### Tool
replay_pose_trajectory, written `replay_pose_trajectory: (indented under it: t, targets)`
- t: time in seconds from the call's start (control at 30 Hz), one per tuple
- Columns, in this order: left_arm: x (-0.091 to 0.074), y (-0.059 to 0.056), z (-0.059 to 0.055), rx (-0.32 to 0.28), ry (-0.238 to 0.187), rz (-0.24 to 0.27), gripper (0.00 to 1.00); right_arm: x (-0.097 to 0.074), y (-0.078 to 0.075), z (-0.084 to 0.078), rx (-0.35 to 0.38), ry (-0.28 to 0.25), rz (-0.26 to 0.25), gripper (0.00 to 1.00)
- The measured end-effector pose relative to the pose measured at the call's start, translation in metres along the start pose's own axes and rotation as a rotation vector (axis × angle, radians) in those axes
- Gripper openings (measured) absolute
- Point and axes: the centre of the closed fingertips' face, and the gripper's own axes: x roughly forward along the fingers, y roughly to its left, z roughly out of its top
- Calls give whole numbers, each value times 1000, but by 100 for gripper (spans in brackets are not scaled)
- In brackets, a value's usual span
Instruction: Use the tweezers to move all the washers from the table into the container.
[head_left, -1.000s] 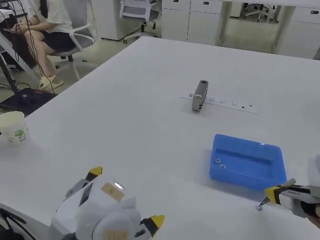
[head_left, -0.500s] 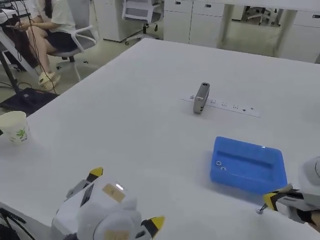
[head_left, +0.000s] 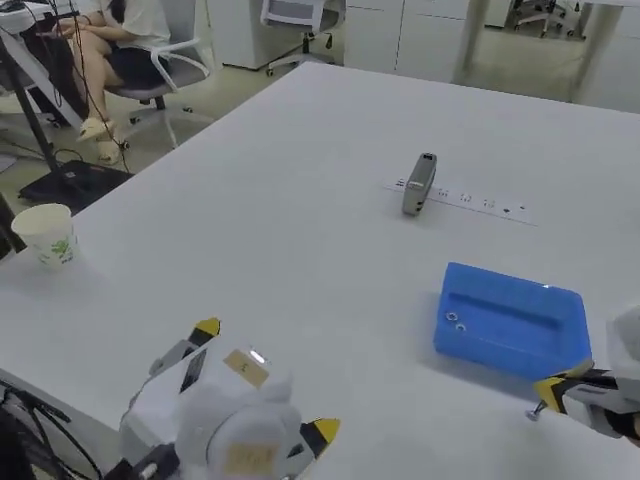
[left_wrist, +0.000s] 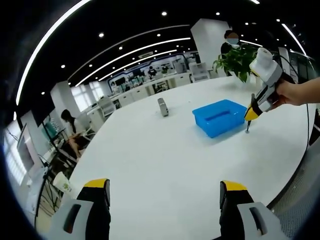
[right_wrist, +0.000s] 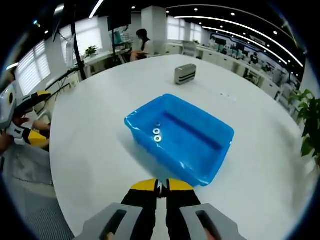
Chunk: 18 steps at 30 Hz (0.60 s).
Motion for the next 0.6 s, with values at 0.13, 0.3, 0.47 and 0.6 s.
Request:
replay_pose_trajectory:
  t: [0.13, 0.3, 0.47, 0.6]
  targets:
    - [-1, 2, 3, -6, -14, 7, 93, -1, -1, 0, 13, 3, 13, 1]
    - [-2, 3, 4, -12, -21, 11, 93, -3, 1, -2, 75, 6, 42, 1]
    - [-3, 2, 4, -15, -21, 6, 93, -7, 10, -3, 82, 1, 59, 1]
    - [-3, 1, 5, -14, -26, 2, 93, -13, 13, 3, 92, -18, 62, 1]
